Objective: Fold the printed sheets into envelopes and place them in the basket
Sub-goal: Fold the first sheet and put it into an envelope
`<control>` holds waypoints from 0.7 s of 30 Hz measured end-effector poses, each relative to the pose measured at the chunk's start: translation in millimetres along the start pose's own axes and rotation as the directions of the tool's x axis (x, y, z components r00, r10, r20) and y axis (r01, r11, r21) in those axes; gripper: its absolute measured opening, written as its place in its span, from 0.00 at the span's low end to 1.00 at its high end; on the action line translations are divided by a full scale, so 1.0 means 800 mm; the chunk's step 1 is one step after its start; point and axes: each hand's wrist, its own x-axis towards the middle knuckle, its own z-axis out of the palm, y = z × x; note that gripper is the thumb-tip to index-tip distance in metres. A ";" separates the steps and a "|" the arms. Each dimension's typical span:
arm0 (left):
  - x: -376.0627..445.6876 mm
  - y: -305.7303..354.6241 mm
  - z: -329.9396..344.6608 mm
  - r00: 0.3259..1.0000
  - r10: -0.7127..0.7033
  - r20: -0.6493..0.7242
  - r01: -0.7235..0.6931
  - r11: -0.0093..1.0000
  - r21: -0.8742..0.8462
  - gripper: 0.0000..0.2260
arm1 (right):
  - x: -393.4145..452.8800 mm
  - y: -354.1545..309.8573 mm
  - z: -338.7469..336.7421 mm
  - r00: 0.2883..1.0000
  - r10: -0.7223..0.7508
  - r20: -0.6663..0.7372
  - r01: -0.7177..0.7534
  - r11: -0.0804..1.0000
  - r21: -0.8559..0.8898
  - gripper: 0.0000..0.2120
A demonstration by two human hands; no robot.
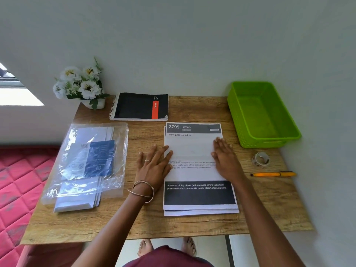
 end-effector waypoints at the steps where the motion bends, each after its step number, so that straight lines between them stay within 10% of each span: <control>1: -0.001 0.001 0.000 1.000 -0.001 -0.007 0.001 1.000 -0.001 0.26 | 0.000 -0.002 0.000 1.000 -0.002 -0.002 0.002 1.000 0.002 0.25; 6: -0.003 0.005 -0.002 0.999 0.010 -0.053 -0.010 1.000 -0.003 0.23 | -0.023 -0.018 -0.013 0.990 -0.083 -0.117 0.100 0.985 0.144 0.25; 13: -0.006 0.008 0.002 1.000 -0.016 -0.019 0.015 0.998 -0.067 0.22 | -0.112 -0.049 -0.022 0.946 -0.299 0.128 0.237 0.903 0.360 0.29; 21: -0.010 0.011 0.001 1.000 0.002 -0.027 -0.005 0.994 -0.108 0.22 | -0.141 -0.040 -0.002 0.919 -0.375 0.123 0.358 0.923 0.137 0.29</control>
